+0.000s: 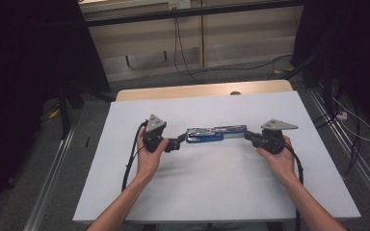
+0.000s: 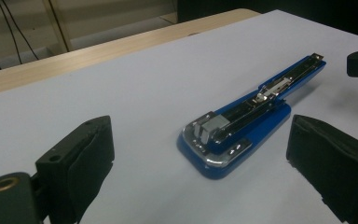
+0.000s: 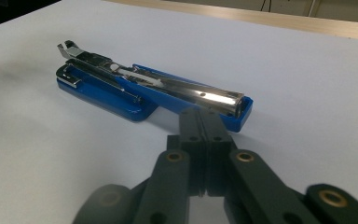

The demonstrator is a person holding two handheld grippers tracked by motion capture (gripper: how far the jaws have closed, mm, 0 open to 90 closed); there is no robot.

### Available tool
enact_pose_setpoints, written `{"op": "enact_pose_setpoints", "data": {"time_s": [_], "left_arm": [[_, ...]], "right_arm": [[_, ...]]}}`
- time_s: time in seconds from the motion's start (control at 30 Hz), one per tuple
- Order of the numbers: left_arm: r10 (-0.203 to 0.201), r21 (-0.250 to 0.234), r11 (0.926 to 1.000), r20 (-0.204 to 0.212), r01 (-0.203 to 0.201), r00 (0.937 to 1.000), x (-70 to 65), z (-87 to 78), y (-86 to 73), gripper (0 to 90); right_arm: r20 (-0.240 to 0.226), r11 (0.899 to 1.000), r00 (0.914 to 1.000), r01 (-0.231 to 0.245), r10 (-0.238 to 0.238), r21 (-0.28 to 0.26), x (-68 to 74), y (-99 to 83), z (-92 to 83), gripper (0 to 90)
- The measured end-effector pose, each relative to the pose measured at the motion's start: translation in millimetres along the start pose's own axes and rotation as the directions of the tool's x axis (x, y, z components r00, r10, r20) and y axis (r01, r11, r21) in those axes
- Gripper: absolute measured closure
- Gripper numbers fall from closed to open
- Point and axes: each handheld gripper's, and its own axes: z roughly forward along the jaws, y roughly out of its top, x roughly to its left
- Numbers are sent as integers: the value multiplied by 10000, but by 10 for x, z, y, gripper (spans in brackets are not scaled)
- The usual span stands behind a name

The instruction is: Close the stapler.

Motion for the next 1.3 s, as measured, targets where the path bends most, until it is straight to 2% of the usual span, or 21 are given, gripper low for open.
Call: {"op": "enact_pose_setpoints", "data": {"time_s": [0.03, 0.07, 0.1, 0.13, 0.23, 0.33, 0.37, 0.4, 0.43, 0.47, 0.53, 0.7, 0.73, 0.77, 0.83, 0.9, 1.07, 1.1, 1.2, 1.27, 1.3], "left_arm": [[145, 59, 9999, -9, -145, 9999, -19, 18, 24, 74], [98, 173, 9998, 9, -98, 10000, -44, 35, 48, 74], [-85, 280, 9996, 158, 81, 9998, -65, 45, 74, 74], [-193, 154, 9997, 354, 188, 9992, -79, 49, 92, 72], [220, -15, 9998, 213, -220, 9995, -107, 78, 135, 67], [141, -139, 9998, 317, -137, 9994, -92, 140, 125, 59], [157, -232, 9996, 130, -154, 9998, -96, 170, 108, 64], [157, -232, 9996, 130, -154, 9998, -96, 170, 108, 82], [231, -168, 9996, 129, -229, 9996, -98, 186, 97, 82], [212, -106, 9997, 163, -210, 9996, -98, 198, 89, 135], [126, 60, 9999, 53, -127, 9999, -102, 209, 76, 136], [151, 218, 9996, 8, -151, 9999, -119, 232, 57, 288], [162, 277, 9995, 132, -165, 9998, -120, 237, 52, 288], [188, 285, 9994, 222, -195, 9996, -121, 246, 46, 347], [298, 415, 9987, 178, -305, 9994, -126, 260, 37, 405], [103, 428, 9990, 267, -115, 9996, -135, 275, 31, 466], [203, 581, 9981, 397, -226, 9990, -135, 289, 20, 574], [258, 674, 9973, 614, -299, 9978, -135, 302, 10, 624], [108, 743, 9971, 711, -161, 9974, -144, 322, -6, 715], [99, 745, 9971, 710, -152, 9974, -144, 324, -6, 775], [200, 869, 9959, 465, -240, 9987, -138, 321, -6, 802]], "right_arm": [[7, 10000, 10000, -2, 2, -18, 0, 1, 1, 900], [7, 10000, 10000, -2, 2, -18, 0, 1, 1, 900], [52, 10000, 10000, 27, -27, -38, -1, 2, 2, 900], [87, 9999, 9999, 91, -91, -58, -1, 3, -1, 900], [75, 10000, 9999, 69, -69, 36, -4, -5, 3, 900], [77, 9999, 9999, 74, -75, 81, -4, -8, 5, 900], [77, 9999, 9999, 124, -125, 103, -5, -10, 9, 900], [77, 9999, 9999, 124, -125, 103, -5, -10, 9, 900], [80, 9998, 9999, 137, -138, 123, -7, -11, 11, 900], [91, 9997, 9998, 175, -177, 167, -8, -15, 12, 900], [72, 9996, 9998, 206, -208, 201, -7, -17, 14, 900], [119, 9994, 9997, 221, -225, 282, -15, -26, 3, 900], [132, 9993, 9996, 236, -240, 295, -18, -26, 0, 900], [164, 9993, 9996, 226, -231, 293, -19, -27, -4, 900], [177, 9993, 9995, 243, -248, 283, -19, -28, -13, 900], [200, 9992, 9994, 270, -276, 300, -20, -29, -14, 900], [192, 9989, 9994, 275, -283, 369, -21, -31, -7, 900], [185, 9987, 9993, 311, -319, 396, -18, -31, -5, 900], [168, 9987, 9994, 291, -298, 414, -11, -31, 0, 900], [159, 9987, 9994, 300, -307, 418, -9, -31, 2, 900], [131, 9986, 9994, 312, -318, 420, -8, -30, 7, 900]]}}
